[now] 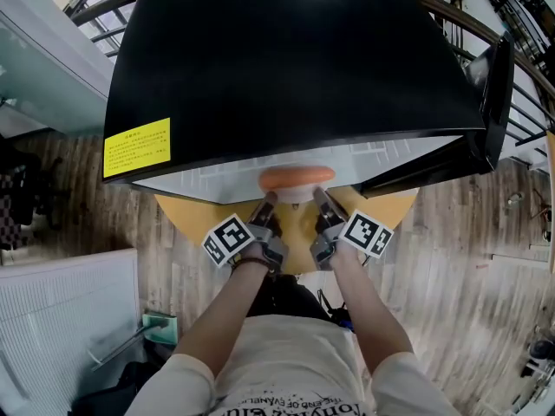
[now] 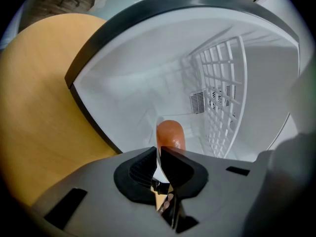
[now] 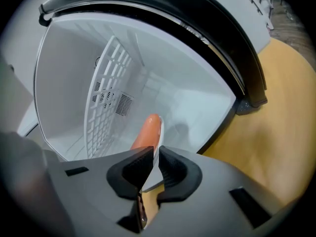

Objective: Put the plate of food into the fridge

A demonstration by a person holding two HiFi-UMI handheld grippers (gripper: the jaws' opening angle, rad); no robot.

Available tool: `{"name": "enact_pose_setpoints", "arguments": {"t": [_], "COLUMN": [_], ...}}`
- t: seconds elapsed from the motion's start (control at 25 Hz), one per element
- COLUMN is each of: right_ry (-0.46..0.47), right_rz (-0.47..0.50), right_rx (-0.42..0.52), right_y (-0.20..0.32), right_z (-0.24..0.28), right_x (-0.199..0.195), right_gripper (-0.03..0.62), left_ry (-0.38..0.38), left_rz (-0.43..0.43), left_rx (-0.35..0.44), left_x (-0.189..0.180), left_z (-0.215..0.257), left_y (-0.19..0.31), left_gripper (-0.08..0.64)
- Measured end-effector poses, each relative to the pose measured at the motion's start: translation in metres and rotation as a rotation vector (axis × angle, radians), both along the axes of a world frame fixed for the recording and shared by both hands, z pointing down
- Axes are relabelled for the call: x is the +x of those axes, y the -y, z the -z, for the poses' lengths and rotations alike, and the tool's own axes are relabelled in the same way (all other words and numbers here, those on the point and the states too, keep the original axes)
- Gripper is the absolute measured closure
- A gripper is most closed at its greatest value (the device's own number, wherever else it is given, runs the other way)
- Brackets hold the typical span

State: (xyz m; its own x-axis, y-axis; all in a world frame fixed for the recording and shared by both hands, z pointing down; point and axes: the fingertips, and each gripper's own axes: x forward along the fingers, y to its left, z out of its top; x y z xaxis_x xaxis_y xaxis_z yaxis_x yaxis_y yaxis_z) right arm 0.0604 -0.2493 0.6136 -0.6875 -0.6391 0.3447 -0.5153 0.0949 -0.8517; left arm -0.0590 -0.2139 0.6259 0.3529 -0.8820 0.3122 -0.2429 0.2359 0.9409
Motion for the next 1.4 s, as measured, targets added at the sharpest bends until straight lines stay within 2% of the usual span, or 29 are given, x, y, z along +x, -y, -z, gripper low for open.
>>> {"name": "enact_pose_setpoints", "arguments": {"t": [0.92,1.4], "right_ry": [-0.03,-0.051], "right_rz": [0.017,0.02], "right_rx": [-0.001,-0.002], "right_y": [0.042,0.055], "right_z": [-0.025,-0.034], "right_x": [-0.017,-0.018], "right_gripper": [0.54,0.538], "left_ry": [0.003,0.027], "left_rz": [0.093,0.11], "left_rx": [-0.046,-0.057], "left_x": [-0.015,-0.017], "left_z": [-0.024,-0.031], "left_y": [0.034,0.045], "left_gripper": [0.52,0.52]}}
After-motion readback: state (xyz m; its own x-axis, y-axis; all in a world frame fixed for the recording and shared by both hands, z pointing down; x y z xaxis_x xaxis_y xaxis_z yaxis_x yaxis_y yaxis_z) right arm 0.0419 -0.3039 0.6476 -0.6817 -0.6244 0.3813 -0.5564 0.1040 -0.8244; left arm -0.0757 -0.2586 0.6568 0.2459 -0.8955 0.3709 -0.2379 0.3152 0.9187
